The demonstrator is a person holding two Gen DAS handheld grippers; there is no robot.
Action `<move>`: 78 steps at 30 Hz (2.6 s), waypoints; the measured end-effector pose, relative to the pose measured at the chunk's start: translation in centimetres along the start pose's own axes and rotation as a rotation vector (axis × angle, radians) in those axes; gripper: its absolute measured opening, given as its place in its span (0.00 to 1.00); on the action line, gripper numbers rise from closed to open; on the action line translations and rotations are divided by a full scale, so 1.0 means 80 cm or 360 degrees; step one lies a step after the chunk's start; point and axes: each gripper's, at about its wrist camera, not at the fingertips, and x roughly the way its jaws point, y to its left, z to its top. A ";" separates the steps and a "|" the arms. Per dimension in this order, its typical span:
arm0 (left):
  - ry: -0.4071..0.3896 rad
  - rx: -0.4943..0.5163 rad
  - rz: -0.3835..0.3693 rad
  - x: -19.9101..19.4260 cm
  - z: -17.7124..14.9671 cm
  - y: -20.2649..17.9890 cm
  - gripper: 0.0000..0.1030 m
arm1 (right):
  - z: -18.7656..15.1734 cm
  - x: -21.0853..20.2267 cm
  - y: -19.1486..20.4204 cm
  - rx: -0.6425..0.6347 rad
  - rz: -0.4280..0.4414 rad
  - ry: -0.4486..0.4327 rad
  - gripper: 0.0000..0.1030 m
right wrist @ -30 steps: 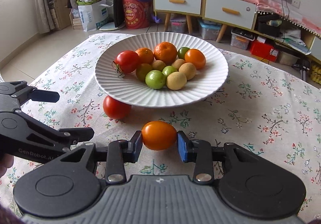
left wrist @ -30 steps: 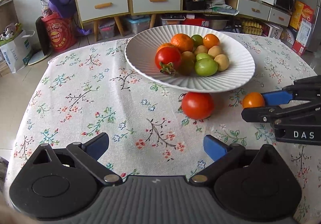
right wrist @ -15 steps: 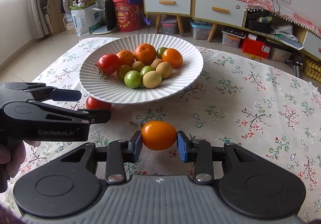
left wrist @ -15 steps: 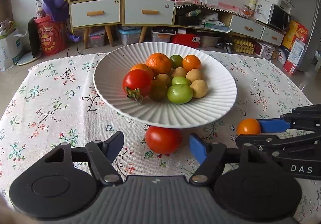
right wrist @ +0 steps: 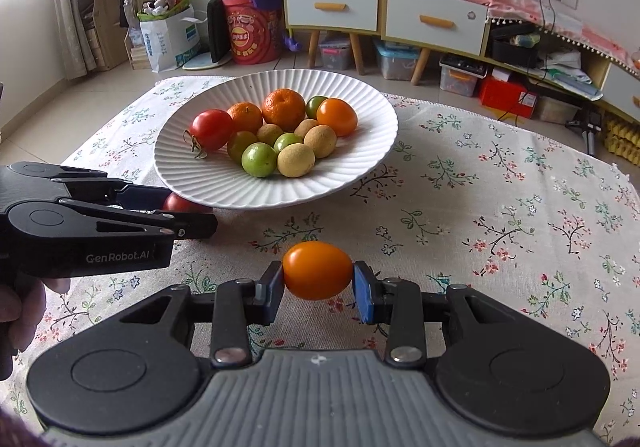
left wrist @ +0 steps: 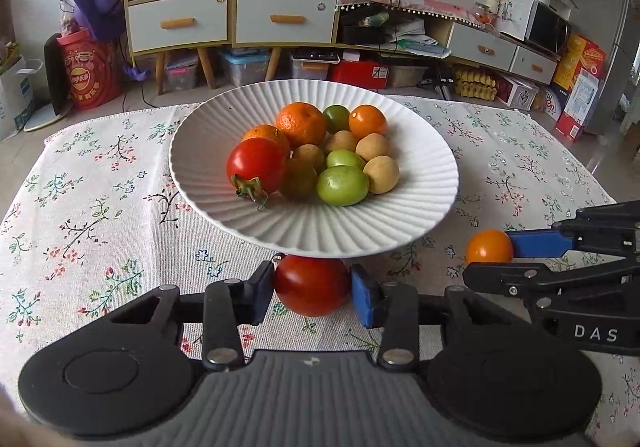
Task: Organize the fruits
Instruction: 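Close the left gripper on a red tomato while the right gripper grasps an orange tomato, then carry the red and orange tomatoes in both grippers over the bowl, then open both grippers to drop the tomatoes into the bowl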
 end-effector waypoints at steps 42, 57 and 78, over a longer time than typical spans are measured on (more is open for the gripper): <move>-0.0072 -0.0152 -0.0053 -0.003 0.035 -0.004 0.37 | 0.064 0.018 -0.013 0.0203 -0.0030 -0.0203 0.33; -0.0093 -0.0165 -0.0086 -0.005 0.034 0.002 0.47 | 0.061 0.021 -0.017 0.0207 -0.0028 -0.0190 0.34; -0.0059 -0.0198 0.0144 -0.054 0.020 0.015 0.94 | 0.038 -0.024 -0.033 0.0221 -0.0148 -0.0199 0.77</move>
